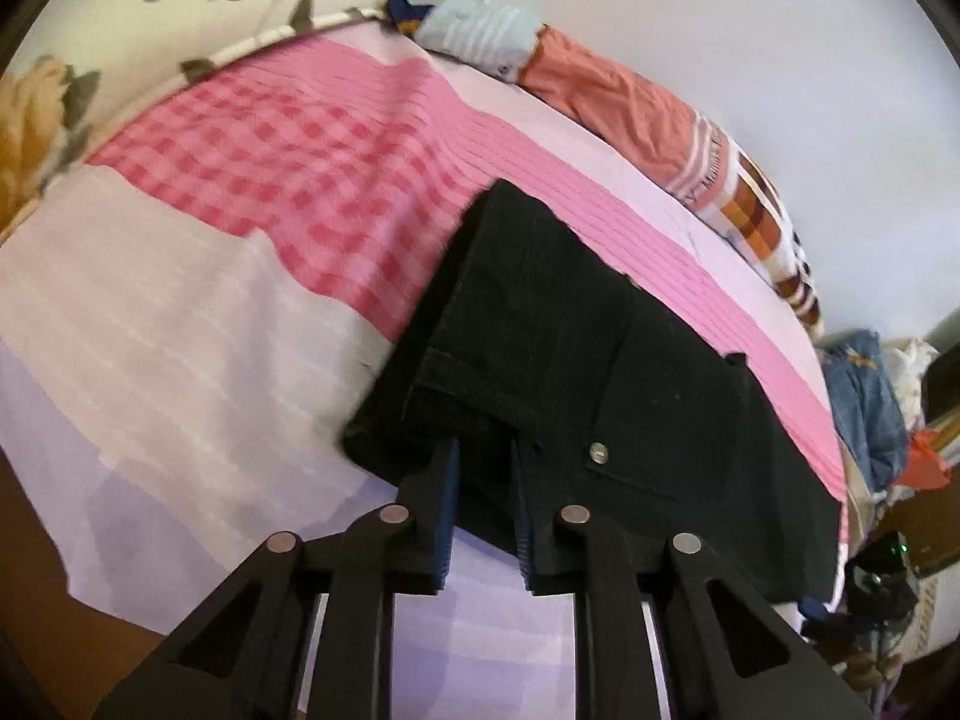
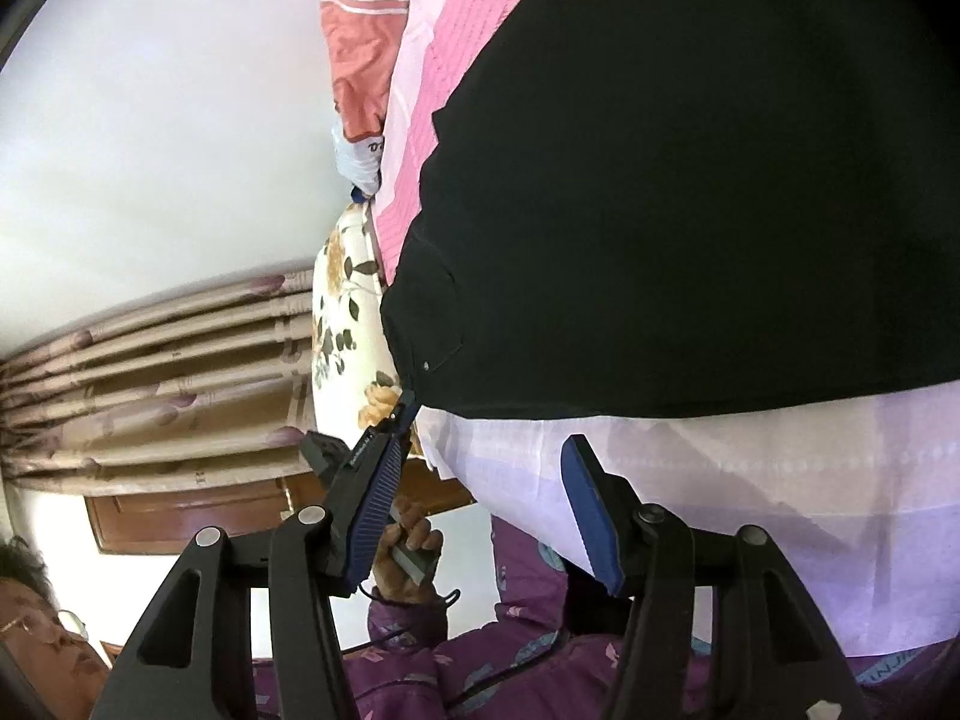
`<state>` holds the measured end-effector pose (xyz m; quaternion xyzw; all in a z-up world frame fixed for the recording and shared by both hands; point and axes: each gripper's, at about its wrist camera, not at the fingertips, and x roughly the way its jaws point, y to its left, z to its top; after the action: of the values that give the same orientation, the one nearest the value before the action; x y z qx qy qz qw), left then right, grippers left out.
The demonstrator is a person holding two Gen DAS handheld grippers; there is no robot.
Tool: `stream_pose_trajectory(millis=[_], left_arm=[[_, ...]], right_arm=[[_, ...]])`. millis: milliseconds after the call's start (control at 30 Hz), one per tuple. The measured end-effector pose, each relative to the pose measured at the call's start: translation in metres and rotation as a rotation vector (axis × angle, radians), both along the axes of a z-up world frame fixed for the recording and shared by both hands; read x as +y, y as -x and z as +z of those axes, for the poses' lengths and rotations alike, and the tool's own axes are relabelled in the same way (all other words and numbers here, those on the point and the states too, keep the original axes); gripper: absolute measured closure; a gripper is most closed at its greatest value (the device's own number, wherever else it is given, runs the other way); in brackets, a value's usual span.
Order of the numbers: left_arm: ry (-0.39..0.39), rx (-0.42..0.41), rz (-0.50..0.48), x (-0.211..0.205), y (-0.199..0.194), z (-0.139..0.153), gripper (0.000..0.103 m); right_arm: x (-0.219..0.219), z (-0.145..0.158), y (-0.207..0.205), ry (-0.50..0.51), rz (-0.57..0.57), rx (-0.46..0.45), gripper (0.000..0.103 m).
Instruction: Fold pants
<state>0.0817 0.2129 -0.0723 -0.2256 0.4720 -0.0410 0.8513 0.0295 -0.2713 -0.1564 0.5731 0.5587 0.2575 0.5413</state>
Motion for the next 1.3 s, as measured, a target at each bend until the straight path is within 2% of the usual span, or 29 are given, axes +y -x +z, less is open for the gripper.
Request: stream_pose_trajectory(millis=[100, 200, 333, 400, 500, 567, 633, 700, 800, 867, 900, 967, 1100, 1233, 1300], left_arm=[[0.023, 0.03, 0.012, 0.004, -0.001, -0.01, 0.086], [0.02, 0.029, 0.02, 0.003, 0.003, -0.007, 0.086], [0.064, 0.031, 0.056, 0.008, 0.007, -0.005, 0.086], [0.098, 0.021, 0.074, 0.012, 0.01, 0.0, 0.086], [0.092, 0.008, 0.105, 0.013, 0.014, 0.013, 0.084], [0.124, -0.003, 0.101, 0.01, 0.017, 0.02, 0.082], [0.113, -0.012, 0.063, -0.003, 0.017, 0.028, 0.081], [0.087, -0.035, -0.016, -0.024, 0.014, 0.035, 0.079], [0.076, -0.003, -0.159, -0.061, 0.0, 0.032, 0.077], [0.12, 0.039, -0.232, -0.081, -0.007, 0.023, 0.077], [0.171, 0.065, -0.256, -0.089, -0.008, 0.018, 0.077], [0.24, 0.104, -0.274, -0.099, -0.007, 0.008, 0.077], [0.395, 0.194, -0.223, -0.098, 0.003, -0.012, 0.077], [0.445, 0.228, -0.173, -0.089, 0.014, -0.019, 0.077], [0.467, 0.218, -0.151, -0.083, 0.013, -0.021, 0.077]], right_arm=[[0.0, -0.002, 0.0, -0.003, 0.0, 0.01, 0.045], [-0.004, -0.002, -0.001, -0.001, -0.014, 0.01, 0.043], [-0.007, -0.001, -0.004, 0.015, -0.032, 0.007, 0.036], [-0.006, -0.003, -0.006, 0.013, -0.021, 0.009, 0.036], [-0.007, -0.002, -0.006, 0.007, -0.011, 0.002, 0.036], [-0.023, 0.001, -0.002, -0.003, -0.066, -0.014, 0.036], [-0.05, 0.006, 0.005, 0.024, -0.139, -0.024, 0.036], [-0.077, 0.011, 0.012, 0.1, -0.191, -0.026, 0.035], [-0.083, 0.014, 0.017, 0.097, -0.184, -0.025, 0.035], [-0.065, 0.013, 0.019, 0.032, -0.14, -0.037, 0.035], [-0.052, 0.01, 0.018, 0.008, -0.116, -0.035, 0.035], [-0.025, 0.002, 0.014, -0.022, -0.063, -0.016, 0.035], [0.014, -0.012, -0.001, -0.082, 0.027, 0.021, 0.035], [0.022, -0.012, -0.008, -0.06, 0.042, 0.028, 0.035], [0.026, -0.016, -0.01, -0.05, 0.044, 0.042, 0.035]])
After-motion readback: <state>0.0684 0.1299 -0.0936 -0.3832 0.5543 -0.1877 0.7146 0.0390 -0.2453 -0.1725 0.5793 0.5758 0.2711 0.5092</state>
